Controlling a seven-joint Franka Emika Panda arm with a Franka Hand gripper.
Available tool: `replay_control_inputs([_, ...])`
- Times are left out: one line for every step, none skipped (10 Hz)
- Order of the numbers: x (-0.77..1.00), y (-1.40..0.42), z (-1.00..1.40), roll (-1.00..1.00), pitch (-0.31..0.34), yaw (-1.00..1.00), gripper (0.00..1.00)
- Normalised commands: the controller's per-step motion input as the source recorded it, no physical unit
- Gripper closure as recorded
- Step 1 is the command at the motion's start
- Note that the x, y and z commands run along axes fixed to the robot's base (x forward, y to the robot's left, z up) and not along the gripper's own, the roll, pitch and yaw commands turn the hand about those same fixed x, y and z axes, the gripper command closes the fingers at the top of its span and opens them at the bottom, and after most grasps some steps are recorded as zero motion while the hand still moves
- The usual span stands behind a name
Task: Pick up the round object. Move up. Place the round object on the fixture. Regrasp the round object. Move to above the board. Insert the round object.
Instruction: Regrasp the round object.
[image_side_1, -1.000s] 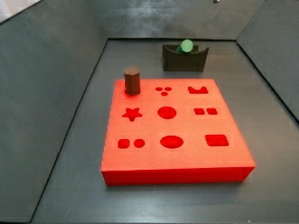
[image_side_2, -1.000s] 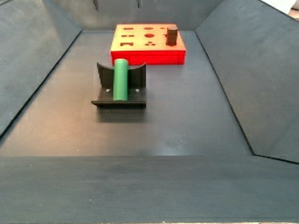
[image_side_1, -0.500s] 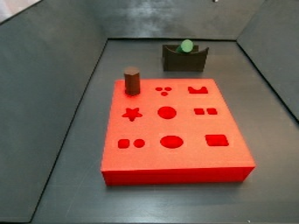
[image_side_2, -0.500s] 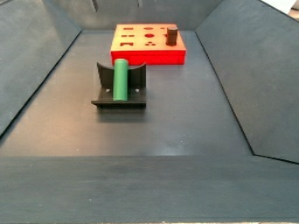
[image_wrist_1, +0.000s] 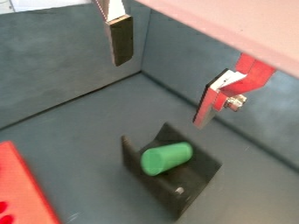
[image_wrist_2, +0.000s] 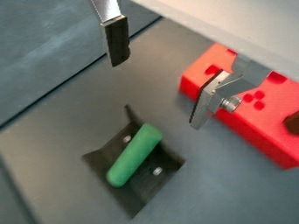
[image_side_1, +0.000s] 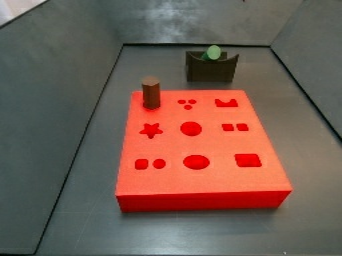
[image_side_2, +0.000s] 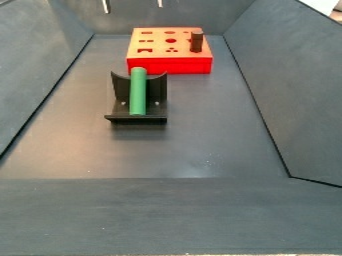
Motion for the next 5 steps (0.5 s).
replay_control_inputs([-0.01,-0.02,0.01,1.0,0.002,0.03,0.0])
replay_control_inputs([0.0,-0.02,0.01,1.0,0.006,0.03,0.0])
replay_control_inputs([0.02,-0.02,0.0,1.0,0.017,0.03,0.0])
replay_control_inputs([0.03,-0.02,0.0,1.0,0.022,0.03,0.0])
replay_control_inputs([0.05,-0.03,-0.01,1.0,0.037,0.04,0.0])
